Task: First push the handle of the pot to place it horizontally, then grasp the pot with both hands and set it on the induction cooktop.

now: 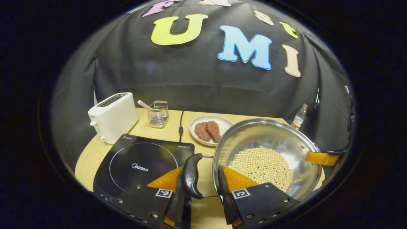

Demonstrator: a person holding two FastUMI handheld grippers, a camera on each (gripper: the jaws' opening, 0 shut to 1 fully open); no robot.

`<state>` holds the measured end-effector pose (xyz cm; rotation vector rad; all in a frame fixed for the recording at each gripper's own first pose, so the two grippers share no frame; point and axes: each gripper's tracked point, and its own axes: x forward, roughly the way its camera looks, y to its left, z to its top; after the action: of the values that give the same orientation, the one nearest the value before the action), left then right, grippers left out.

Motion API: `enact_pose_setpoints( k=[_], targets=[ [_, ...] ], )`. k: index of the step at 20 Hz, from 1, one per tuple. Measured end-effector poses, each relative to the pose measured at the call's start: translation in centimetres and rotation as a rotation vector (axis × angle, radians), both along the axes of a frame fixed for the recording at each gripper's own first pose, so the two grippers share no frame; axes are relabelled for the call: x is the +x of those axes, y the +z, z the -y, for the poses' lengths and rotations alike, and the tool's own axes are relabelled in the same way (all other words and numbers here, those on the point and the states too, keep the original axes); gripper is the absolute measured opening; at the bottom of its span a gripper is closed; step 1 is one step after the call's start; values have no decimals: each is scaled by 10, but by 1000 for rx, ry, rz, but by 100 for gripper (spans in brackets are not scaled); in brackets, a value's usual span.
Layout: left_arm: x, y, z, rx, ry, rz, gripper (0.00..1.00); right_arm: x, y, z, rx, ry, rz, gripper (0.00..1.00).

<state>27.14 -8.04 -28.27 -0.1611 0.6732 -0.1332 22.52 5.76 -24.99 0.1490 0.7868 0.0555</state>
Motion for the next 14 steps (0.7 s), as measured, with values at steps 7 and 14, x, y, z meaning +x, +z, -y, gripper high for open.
enact_pose_setpoints(
  k=[7, 14],
  targets=[
    [0, 2, -52, -7, -5, 3, 49, -7, 10, -48, 5, -10, 5, 42],
    [2, -1, -105, 1, 3, 5, 48, -7, 11, -98, 28, -6, 5, 46]
  ],
)
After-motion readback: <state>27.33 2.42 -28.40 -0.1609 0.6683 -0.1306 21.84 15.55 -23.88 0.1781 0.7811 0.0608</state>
